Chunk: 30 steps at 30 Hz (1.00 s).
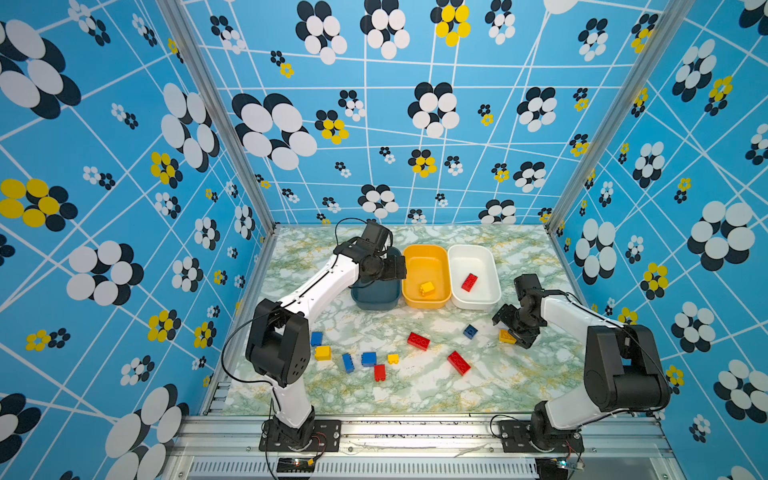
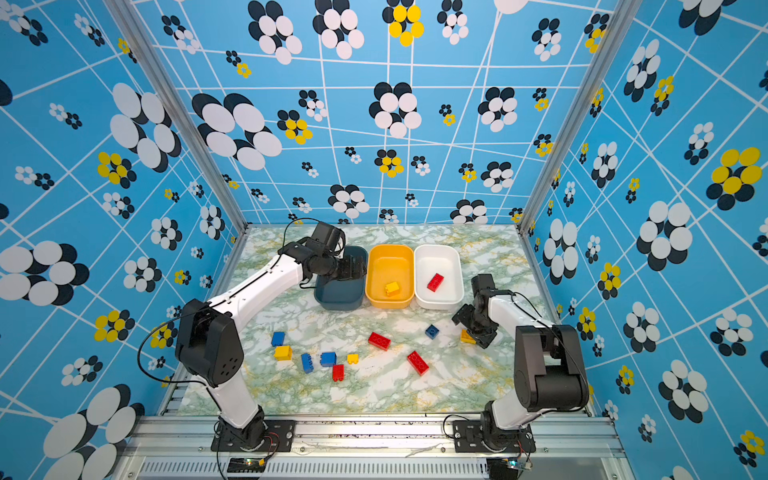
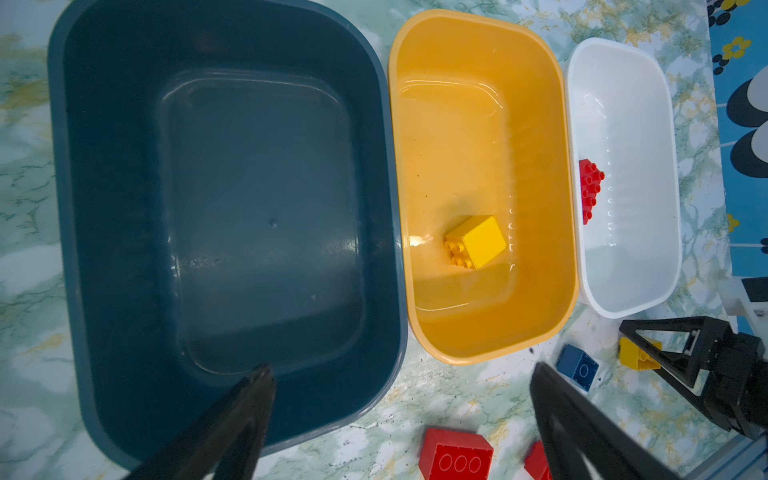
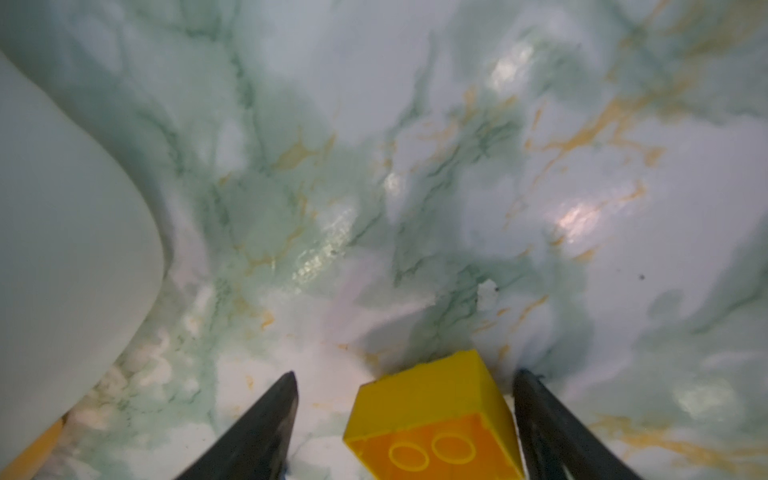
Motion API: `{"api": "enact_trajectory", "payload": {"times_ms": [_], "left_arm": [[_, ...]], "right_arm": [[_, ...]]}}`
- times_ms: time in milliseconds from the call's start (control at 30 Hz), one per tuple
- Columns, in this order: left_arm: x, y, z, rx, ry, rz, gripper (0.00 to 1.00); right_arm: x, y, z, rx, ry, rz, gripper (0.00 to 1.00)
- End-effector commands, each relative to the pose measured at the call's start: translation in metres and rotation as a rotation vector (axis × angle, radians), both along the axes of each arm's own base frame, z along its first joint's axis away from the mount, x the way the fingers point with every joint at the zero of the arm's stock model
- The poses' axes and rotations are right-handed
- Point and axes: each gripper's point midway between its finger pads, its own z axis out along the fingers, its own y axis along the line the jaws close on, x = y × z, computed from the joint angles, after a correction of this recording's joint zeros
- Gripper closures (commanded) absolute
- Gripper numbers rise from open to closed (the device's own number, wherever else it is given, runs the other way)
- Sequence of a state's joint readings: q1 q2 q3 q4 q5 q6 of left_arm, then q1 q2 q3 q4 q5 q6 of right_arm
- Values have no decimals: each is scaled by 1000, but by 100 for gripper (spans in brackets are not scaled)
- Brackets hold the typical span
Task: Sort the legos into containers by color
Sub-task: 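Lower the right gripper onto the large yellow 2x2 brick and grasp it, then carry the yellow brick over the yellow tub and release it with right gripper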
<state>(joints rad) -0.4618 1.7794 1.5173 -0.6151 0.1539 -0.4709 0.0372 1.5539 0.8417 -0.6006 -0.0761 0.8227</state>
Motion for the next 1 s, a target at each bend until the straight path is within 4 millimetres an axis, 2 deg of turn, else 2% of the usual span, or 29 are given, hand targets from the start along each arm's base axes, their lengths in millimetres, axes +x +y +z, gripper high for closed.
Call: {"api": "enact_trajectory", "payload": {"times_ms": [0,200,333,567,800,967], "left_arm": [[-4,6,11,-20,-24,-1,2],[-9,13,10,-27,-29,7,2],[-12,17,11,-30,-32,11,2],[-16,21,10,-38,-32,10,2],[-19,24,14,-45,-41,8,2],[-21,27,14,-45,-45,10,2]], "right_arm": [[-19,15,-16,88,72,-87,24],[-23,15,-16,98,65,-115,28],[-22,13,-10,63,57,-60,27],[-27,10,-14,32,75,-27,33],[-31,9,-12,7,82,-7,54],[-30,14,-2,1,61,24,60]]}}
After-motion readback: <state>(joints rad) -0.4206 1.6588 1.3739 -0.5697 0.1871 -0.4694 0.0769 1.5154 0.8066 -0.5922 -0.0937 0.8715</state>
